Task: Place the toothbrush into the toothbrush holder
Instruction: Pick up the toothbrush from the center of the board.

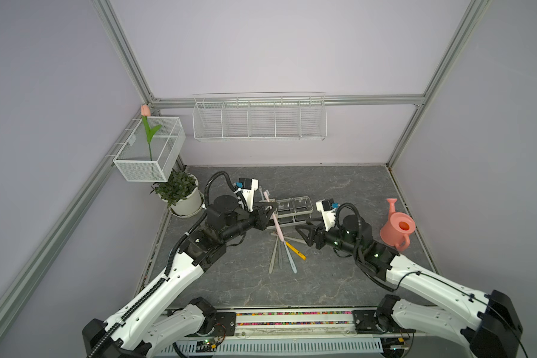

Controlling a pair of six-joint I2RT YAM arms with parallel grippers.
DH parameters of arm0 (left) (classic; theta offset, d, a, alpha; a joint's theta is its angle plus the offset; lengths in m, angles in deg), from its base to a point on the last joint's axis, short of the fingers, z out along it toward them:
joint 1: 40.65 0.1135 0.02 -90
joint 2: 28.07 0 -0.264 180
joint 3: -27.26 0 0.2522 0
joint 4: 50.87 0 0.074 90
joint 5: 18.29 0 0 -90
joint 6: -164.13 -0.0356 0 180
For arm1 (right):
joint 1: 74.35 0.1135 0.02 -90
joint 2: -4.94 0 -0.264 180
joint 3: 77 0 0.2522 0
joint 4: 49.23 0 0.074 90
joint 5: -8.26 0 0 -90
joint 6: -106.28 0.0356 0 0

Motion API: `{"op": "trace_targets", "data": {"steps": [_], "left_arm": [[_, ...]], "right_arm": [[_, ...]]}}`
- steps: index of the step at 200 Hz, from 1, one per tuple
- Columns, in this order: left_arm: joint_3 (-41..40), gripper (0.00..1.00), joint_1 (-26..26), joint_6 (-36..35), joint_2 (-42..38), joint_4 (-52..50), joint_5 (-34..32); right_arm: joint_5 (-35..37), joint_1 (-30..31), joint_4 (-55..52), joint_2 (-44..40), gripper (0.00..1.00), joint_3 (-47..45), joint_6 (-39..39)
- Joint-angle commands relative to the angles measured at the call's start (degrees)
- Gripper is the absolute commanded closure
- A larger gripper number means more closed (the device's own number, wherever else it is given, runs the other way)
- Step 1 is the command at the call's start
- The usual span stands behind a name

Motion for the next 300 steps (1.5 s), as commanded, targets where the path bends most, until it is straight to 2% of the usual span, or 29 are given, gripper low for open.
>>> {"op": "trace_targets", "data": {"steps": [1,62,99,129,167,175,183,193,235,300], "left_arm": [[2.1,1.0,-0.1,-5.8,0.5,-1.0,-3.1],[4.4,1.0,0.0,-14.5,3.9,2.2,-8.8],[9.9,1.0,0.0,-19.3,9.6,1.6,-11.3],[13.1,1.0,0.0,-22.9,12.6,2.7,-14.5],[8.2,1.0,0.0,-27.1,12.7,10.5,-17.5],[6.8,1.0,0.0,-27.9,12.9,12.3,-18.4],[5.4,1.0,0.0,-28.2,13.1,13.9,-19.4],[3.8,1.0,0.0,-28.3,13.1,15.9,-20.3],[0.0,1.0,0.0,-29.4,14.2,19.7,-23.2],[-3.1,1.0,0.1,-30.6,14.9,24.3,-25.0]], "right_arm": [[3.0,-1.8,-4.6,-3.3,0.26,-2.3,0.5],[5.3,-6.6,-10.5,-7.0,0.18,-3.8,1.0],[5.0,-10.6,-18.1,-3.0,0.15,1.9,-2.6],[0.8,-15.0,-18.6,0.2,0.1,2.5,-3.3],[1.1,-16.7,-14.3,-0.2,0.07,-2.9,-2.9],[2.0,-16.8,-13.4,-0.8,0.0,-4.4,-2.5],[3.0,-16.8,-13.1,-1.4,0.07,-5.7,-2.2],[3.2,-16.9,-13.6,-2.1,0.09,-6.5,-2.2],[0.7,-17.0,-16.2,-3.4,0.1,-8.2,-1.7],[-3.1,-17.1,-18.7,1.2,0.11,-7.2,-1.9]]}}
